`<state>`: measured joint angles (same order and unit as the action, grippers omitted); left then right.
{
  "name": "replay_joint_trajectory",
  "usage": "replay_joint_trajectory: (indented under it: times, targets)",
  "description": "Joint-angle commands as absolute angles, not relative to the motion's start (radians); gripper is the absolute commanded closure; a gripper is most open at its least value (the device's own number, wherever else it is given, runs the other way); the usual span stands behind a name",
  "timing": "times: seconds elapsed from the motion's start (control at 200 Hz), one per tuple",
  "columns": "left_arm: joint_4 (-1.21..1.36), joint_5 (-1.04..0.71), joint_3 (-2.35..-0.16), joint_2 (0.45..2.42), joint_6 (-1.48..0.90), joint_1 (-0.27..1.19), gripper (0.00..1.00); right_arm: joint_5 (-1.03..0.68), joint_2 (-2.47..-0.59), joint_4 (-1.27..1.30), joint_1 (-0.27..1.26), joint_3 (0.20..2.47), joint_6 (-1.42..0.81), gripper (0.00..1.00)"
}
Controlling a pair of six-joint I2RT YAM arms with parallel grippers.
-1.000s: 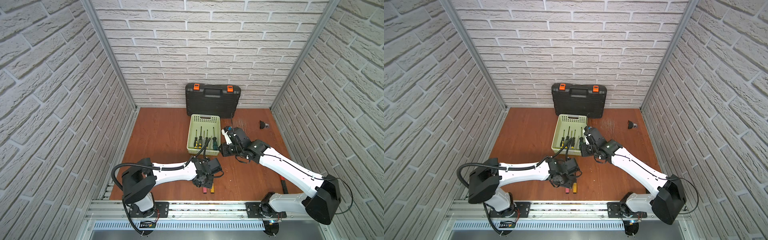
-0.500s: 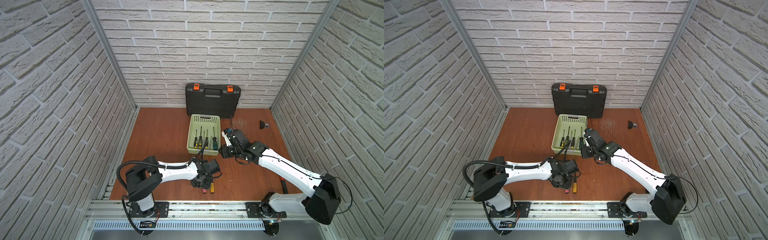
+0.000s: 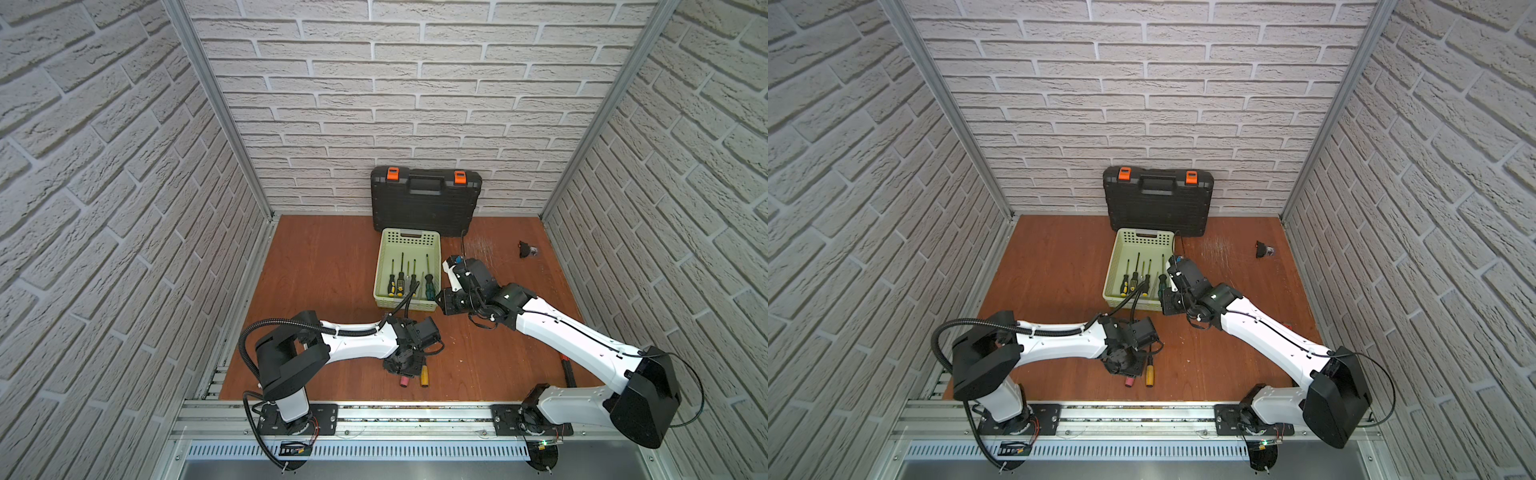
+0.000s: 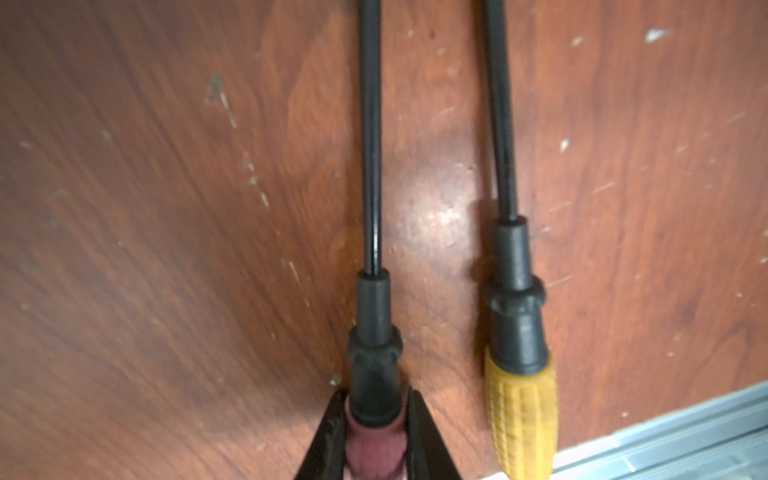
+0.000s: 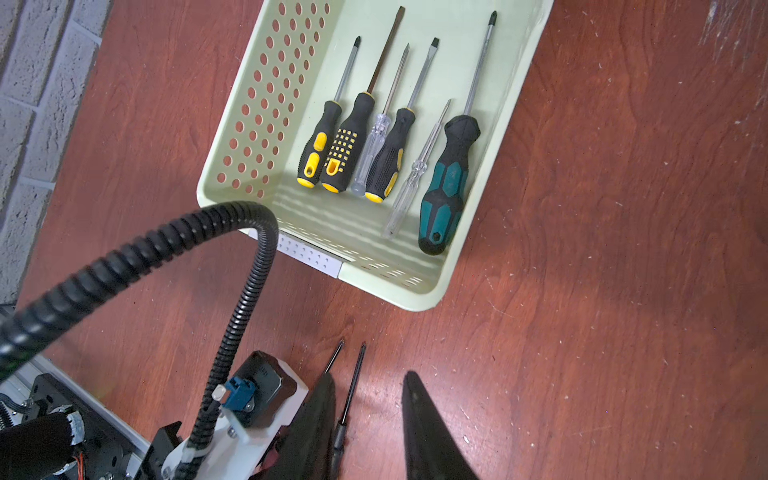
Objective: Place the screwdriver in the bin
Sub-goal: 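Lower the left gripper onto the pink screwdriver handle and close it, then lift the pink screwdriver with the left gripper and carry it over the basket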
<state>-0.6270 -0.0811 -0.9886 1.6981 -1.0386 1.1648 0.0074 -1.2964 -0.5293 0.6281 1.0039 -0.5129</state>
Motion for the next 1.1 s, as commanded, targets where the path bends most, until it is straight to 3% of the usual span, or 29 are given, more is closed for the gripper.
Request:
replay_joint_trajectory:
  times: [0.0, 0.355, 0.55, 0.815, 1.095]
  targets:
    - [-0.688, -0.051, -0.973, 1.655, -1.011, 1.16, 0.96, 0.018, -1.302, -0.48, 0.627, 0.997, -0.519, 0.71]
    - [-0.949, 0.0, -1.068, 1.4, -0.939, 1.123, 0.98, 0.045, -1.321, -0.489, 0.626, 1.037, -0.499, 0.7]
    - [-1.015, -0.007, -1.243, 1.343, -0.825, 0.969, 0.96, 0.056, -1.321, -0.497, 0.627, 1.055, -0.489, 0.7]
    - [-0.987, -0.078, -1.557, 1.603, -0.579, 0.692, 0.96, 0.054, -1.347, -0.509, 0.634, 1.094, -0.459, 0.7]
    - [-1.023, -0.077, -1.874, 1.978, -0.461, 0.623, 0.95, 0.043, -1.321, -0.535, 0.641, 1.118, -0.448, 0.7]
